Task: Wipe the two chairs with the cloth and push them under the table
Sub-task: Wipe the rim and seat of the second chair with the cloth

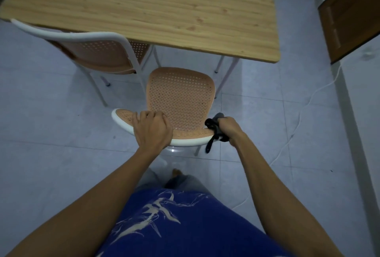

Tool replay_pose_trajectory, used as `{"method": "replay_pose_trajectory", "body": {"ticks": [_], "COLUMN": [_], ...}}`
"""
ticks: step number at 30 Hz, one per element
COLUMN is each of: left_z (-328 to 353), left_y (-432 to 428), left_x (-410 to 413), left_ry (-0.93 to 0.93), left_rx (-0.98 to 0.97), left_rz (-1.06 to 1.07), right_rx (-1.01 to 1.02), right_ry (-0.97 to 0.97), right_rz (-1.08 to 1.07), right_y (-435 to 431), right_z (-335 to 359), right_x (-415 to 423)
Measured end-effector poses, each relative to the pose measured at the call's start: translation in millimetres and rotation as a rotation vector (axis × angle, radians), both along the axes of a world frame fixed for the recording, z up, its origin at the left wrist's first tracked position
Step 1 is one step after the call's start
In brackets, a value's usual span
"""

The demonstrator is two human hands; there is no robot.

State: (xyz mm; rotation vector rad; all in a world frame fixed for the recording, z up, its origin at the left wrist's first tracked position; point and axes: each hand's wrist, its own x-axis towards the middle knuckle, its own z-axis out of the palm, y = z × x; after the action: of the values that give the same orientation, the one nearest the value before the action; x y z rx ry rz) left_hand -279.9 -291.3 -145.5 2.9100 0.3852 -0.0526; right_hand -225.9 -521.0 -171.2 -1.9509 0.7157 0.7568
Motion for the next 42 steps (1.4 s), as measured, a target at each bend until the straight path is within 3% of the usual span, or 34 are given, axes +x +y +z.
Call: {"method": "replay_pose_trajectory", "body": {"ticks": [2, 4, 8, 10, 13, 15, 18, 20, 22, 25, 27, 29, 32, 35, 38, 42], "left_z": [-3, -5, -3, -1, 1, 2, 2, 3, 3, 3, 1, -4, -11, -5, 13, 22], "left_y": [1, 0, -2, -2, -1, -1, 0, 0, -1, 9, 37, 70, 109, 121, 131, 148], "left_x": [0, 1, 1, 1, -2, -2, -2, -2, -1, 0, -8, -18, -30, -26, -20, -19], "left_ry": [-0.025, -0.030, -0.061, -0.056, -0.054, -0.047, -0.036, -0.031, -0.043, -0.104, -0.146, -0.165, -0.052, -0.024, 0.008, 0.141], "left_rx": [0.007, 0.009, -0.001, -0.011, -0.011, 0.001, -0.012, -0.028, -0.091, -0.233, -0.208, -0.139, -0.173, -0.289, -0.505, -0.614], "left_rz": [-0.002, 0.013, 0.014, 0.006, -0.011, -0.013, -0.002, 0.003, 0.003, -0.063, -0.143, -0.087, 0.021, -0.059, 0.052, 0.074], "right_rx": [-0.240, -0.328, -0.241, -0.234, -0.093, -0.150, -0.395, -0.520, -0.576, -0.599, -0.632, -0.695, -0.740, -0.696, -0.603, -0.535], "right_ry": [-0.160, -0.366, -0.591, -0.582, -0.368, -0.382, -0.511, -0.638, -0.764, -0.783, -0.804, -0.812, -0.887, -0.957, -0.944, -0.866], "right_rz": [0.227, 0.386, 0.301, 0.191, 0.062, 0.179, 0.570, 0.715, 0.781, 0.922, 0.935, 0.923, 0.908, 0.978, 1.006, 1.014], "right_y": [12, 30, 42, 26, 5, 3, 30, 61, 75, 45, 23, 15, 49, 117, 188, 234], "right_z": [2, 11, 18, 11, 5, 6, 17, 24, 27, 20, 17, 12, 10, 15, 20, 22], "right_x": [-23, -62, -94, -70, -40, -45, -89, -120, -126, -105, -105, -112, -118, -111, -93, -71]}}
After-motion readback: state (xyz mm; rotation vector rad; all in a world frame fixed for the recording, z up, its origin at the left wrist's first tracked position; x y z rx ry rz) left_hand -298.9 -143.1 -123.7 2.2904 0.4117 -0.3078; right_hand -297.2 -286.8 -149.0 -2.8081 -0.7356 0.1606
